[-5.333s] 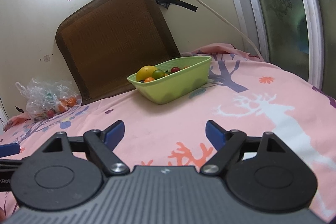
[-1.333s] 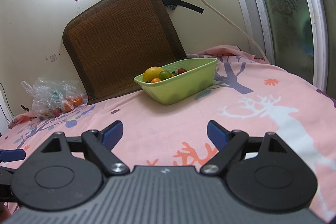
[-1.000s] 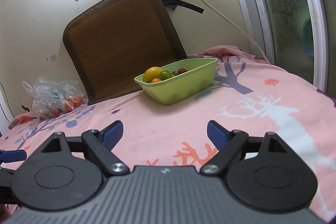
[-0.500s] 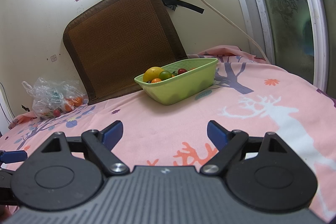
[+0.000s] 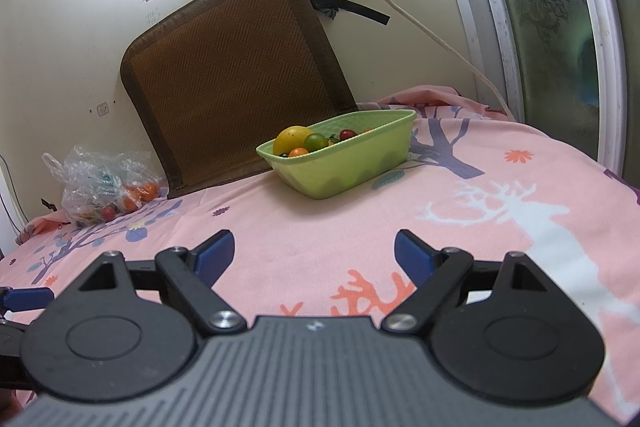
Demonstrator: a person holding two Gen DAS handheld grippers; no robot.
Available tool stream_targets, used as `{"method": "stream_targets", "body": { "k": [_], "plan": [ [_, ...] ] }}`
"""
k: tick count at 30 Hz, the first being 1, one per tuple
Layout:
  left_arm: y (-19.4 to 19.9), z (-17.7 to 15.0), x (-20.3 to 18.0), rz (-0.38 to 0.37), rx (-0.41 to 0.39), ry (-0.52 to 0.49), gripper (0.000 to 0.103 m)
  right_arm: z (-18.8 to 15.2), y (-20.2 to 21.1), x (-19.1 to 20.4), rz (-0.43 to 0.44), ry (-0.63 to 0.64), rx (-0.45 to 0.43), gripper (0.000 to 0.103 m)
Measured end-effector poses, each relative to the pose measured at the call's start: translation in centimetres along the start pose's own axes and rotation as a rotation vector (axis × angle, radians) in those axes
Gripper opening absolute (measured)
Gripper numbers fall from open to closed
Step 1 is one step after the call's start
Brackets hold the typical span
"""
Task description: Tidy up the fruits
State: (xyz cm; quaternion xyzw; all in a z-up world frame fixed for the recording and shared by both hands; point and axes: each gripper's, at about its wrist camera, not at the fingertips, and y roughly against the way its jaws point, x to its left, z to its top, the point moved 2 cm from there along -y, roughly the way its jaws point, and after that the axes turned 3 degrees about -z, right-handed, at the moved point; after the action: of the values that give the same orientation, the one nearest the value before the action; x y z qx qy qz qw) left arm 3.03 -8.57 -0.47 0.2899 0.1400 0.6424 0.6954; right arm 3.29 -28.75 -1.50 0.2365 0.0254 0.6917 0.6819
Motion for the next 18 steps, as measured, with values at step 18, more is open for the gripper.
{"method": "stream_targets", "body": {
  "k": [18],
  "plan": [
    [0.06,-0.05,-0.29,0.003,0.001,-0.011,0.103,0.0,-0.06,-0.09,0.004,0.001,0.0,0.089]
  ]
}}
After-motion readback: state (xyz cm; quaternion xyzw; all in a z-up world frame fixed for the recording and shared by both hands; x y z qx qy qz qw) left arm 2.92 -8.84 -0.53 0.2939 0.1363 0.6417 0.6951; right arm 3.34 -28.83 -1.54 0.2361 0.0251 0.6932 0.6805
